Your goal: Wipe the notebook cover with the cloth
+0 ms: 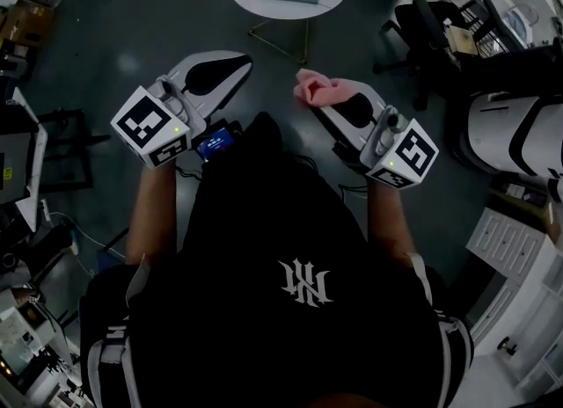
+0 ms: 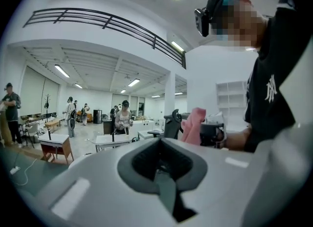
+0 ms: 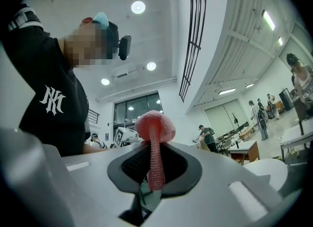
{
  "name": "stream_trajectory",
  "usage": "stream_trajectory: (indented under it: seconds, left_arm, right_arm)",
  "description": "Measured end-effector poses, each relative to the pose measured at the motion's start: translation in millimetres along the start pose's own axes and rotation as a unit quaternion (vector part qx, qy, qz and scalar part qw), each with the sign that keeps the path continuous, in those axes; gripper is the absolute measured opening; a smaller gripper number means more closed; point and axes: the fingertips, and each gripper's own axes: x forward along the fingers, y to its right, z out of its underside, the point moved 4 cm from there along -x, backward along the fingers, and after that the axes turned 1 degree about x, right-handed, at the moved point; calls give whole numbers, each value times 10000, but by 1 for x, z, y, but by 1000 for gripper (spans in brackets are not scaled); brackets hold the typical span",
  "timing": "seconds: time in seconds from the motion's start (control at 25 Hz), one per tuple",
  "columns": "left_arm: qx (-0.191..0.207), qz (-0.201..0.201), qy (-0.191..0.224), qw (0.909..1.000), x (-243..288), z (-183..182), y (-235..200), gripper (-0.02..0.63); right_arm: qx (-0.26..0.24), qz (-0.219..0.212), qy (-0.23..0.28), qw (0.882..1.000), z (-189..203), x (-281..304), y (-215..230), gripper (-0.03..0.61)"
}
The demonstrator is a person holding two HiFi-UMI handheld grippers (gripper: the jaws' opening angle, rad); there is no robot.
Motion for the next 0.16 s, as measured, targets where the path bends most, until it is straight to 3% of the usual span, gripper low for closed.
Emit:
stream_trajectory:
  seconds: [0.16]
  left_arm:
    - [227,40,-100,9997,16,-11,19,3]
  right_arm:
    - [26,94,287,9995,-5,-28,1,37]
